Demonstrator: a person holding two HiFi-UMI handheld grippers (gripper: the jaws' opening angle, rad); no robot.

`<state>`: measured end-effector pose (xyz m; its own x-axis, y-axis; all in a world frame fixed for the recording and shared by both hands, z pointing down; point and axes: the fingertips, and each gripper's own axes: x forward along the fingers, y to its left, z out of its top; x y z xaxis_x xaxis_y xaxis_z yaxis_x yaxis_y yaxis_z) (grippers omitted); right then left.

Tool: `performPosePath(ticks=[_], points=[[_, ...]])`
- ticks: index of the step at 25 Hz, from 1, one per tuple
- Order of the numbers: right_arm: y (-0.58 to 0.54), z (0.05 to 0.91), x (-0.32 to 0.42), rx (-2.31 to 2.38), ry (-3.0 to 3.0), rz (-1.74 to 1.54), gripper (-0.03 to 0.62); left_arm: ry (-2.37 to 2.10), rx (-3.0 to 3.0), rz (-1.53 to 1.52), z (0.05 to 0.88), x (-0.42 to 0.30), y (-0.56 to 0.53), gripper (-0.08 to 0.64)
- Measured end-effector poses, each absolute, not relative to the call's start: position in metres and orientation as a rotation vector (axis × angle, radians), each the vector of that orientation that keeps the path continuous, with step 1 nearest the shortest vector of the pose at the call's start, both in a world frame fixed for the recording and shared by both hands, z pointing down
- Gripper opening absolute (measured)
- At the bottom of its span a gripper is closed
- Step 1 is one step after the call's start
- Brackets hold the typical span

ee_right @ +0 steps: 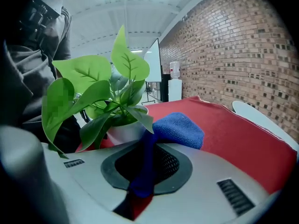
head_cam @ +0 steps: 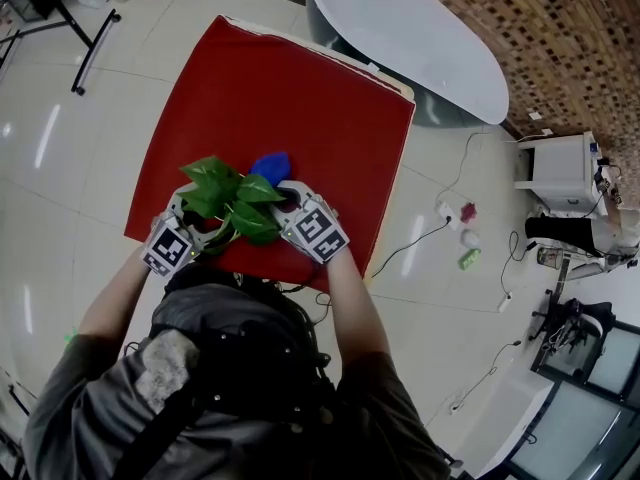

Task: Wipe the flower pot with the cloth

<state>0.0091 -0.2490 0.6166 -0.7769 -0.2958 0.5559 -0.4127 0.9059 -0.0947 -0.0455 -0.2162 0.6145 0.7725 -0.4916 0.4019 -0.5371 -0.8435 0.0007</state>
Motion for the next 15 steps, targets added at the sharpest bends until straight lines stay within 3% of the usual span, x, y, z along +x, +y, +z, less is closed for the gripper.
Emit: performPosePath(ticks=[15], points=[[-0.214, 0.602, 0.007, 0.468, -2.555, 0.306, 0.066, -0.820, 2.826, 0.573, 0.612, -0.041, -0.212, 0.439]])
